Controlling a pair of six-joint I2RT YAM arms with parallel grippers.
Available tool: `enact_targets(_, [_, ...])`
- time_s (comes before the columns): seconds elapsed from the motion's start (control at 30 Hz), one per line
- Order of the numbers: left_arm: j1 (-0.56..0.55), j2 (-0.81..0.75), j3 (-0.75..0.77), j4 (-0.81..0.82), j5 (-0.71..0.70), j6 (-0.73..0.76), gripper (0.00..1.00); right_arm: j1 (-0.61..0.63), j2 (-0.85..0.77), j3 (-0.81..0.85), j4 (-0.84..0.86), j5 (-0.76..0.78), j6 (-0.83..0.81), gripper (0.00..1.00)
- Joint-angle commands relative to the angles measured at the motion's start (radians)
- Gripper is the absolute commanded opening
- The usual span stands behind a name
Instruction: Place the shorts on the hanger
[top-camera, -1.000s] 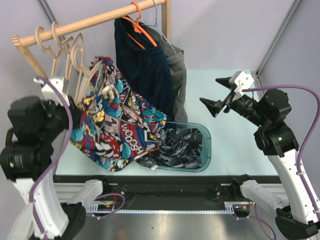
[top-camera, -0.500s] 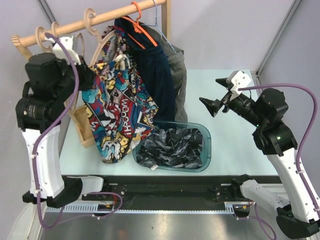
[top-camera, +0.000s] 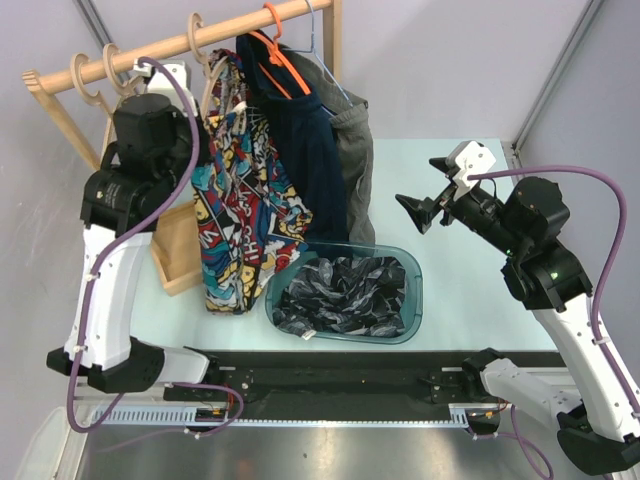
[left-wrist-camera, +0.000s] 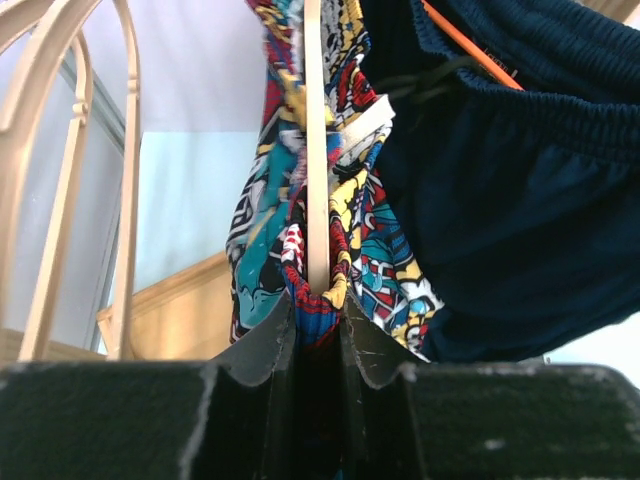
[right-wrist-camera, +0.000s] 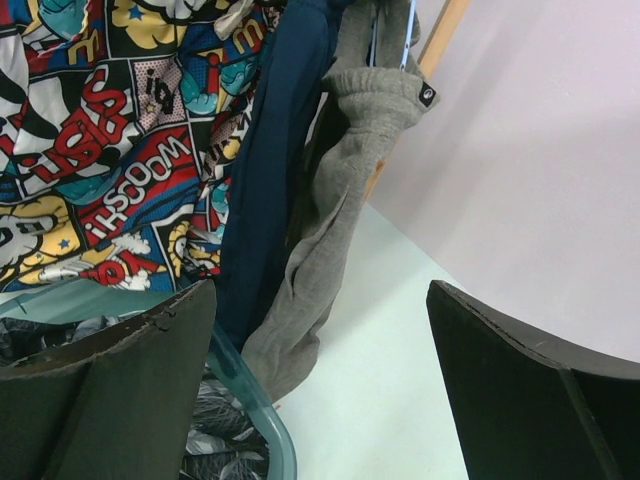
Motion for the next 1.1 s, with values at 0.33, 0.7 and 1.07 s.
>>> enact_targets(0.33, [-0.111,0.058,-0.182,0.358,-0.034,-0.061,0.31,0.01,0.005,0.041,-0.004,0.036,-0.005,0.91])
enact_targets(0.7, [-0.159,0.072,-0.311,0.649,0.218,-0.045,0.6,0.007,-0.007,0.042,-0.027,0.048,-0.015,0.91])
enact_targets(1.07, [-0.156,0.176,-0.286,0.804,0.318,0.025,0.66,0.005,-0.004,0.041,-0.025,0.036,-0.009,0.91])
